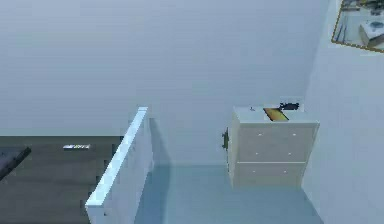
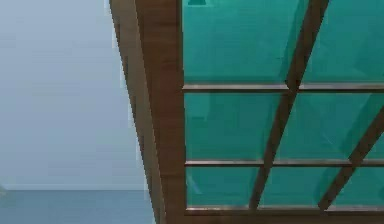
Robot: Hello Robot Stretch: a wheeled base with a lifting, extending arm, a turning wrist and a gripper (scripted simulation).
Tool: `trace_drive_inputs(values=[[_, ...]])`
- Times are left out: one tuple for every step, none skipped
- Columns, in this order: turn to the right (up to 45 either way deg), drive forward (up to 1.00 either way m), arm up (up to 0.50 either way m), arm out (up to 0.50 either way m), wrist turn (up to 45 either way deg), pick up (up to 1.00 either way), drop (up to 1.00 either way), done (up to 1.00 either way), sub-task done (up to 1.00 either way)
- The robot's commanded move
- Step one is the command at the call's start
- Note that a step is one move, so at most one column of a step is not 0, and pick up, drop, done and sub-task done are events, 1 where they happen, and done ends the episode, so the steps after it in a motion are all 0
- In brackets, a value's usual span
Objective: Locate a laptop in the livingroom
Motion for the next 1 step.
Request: trace_drive_inputs(values=[[0.0, 0.15, 0.0, 0.0, 0.0, 0.0, 0.0, 0.0, 0.0]])
